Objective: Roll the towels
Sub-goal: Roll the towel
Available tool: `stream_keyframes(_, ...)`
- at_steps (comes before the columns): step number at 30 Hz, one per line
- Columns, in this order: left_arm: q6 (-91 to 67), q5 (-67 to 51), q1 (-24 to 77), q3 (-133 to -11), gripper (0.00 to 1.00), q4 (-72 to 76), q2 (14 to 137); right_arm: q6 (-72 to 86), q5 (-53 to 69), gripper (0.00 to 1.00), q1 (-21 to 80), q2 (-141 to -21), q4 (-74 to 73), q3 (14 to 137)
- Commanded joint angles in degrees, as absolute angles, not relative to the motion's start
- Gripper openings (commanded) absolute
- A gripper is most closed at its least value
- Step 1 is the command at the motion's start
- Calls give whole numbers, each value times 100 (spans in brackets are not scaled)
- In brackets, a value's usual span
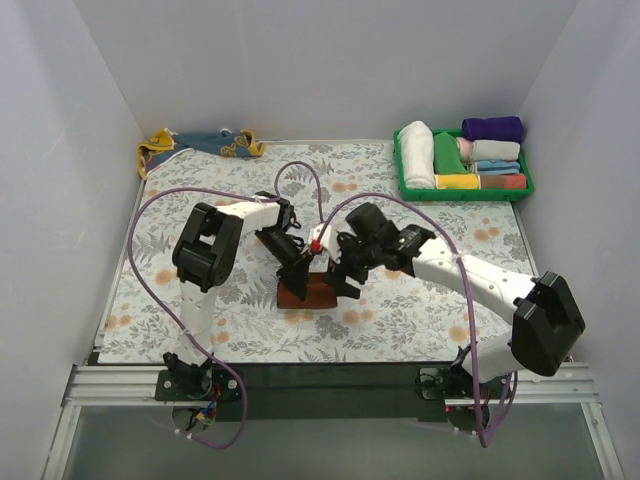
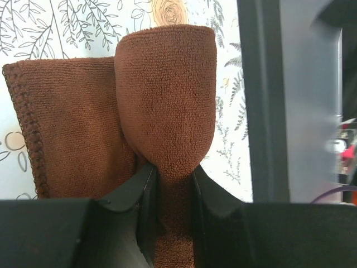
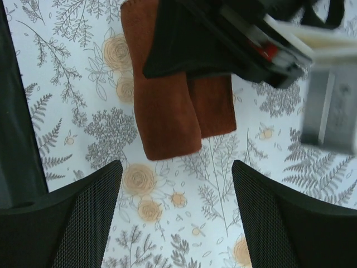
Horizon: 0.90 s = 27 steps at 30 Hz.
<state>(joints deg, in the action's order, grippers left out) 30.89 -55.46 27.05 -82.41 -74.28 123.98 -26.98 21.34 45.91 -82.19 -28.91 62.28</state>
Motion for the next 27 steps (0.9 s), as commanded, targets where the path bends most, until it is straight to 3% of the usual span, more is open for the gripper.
stream_keyframes(1, 3472, -4685, 2848, -8156, 14, -7163, 12981, -2979, 705, 72, 5271, -8234, -1698, 6056)
stream_keyframes(9, 3542, -4737, 2786, -8288, 19, -7225, 13228, -3612, 122, 72, 6038, -8929, -555, 5337)
stream_keyframes(14, 3525, -4772, 2725, -8235, 21, -7172, 13236, -3560, 483, 64, 6091, -9237, -422, 5133)
stream_keyframes(19, 3297, -4842, 2629, -8174, 33, -6909, 13061, -3533, 1045, 4, 6082, -9466, -676, 5098)
stream_keyframes(27, 2865, -5159, 1935, -8041, 51, -6451, 11822, -3639, 2372, 1, 5766, -9693, -2047, 5326)
